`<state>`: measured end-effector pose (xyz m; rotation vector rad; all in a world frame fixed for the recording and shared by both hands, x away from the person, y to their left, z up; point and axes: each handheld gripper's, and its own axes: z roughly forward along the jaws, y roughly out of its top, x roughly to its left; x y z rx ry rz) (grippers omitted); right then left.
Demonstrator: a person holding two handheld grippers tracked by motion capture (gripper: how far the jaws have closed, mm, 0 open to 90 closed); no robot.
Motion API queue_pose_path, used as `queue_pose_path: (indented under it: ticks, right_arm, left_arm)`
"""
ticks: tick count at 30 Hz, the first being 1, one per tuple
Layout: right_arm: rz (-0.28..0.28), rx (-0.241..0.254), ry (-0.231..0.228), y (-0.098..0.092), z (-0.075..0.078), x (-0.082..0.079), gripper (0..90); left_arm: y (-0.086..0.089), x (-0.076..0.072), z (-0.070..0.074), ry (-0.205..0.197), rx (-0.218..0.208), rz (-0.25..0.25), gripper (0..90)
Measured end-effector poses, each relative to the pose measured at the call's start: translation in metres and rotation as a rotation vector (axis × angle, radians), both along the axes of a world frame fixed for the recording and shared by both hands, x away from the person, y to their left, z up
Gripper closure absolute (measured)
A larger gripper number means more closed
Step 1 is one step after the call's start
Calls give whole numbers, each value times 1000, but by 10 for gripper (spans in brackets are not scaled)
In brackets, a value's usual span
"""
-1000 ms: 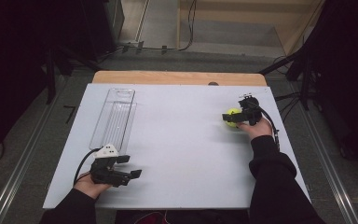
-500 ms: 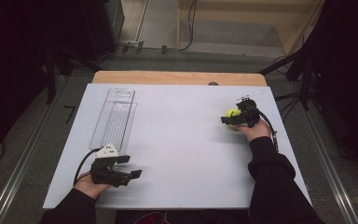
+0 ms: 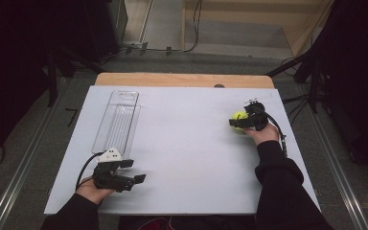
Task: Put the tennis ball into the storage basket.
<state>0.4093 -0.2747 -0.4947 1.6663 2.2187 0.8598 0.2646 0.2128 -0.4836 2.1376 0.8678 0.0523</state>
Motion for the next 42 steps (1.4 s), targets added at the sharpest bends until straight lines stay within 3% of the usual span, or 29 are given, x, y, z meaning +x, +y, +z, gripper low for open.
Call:
queue_pose_path:
  ticks: [27,42]
  right_arm:
    - [7,12,-6,-2,5,-1,232]
    - [45,33,-61,3,27,-12,233]
  left_arm:
    - [0,0,0,0,-1,2,211]
    - [0,0,0,1,0,-3,211]
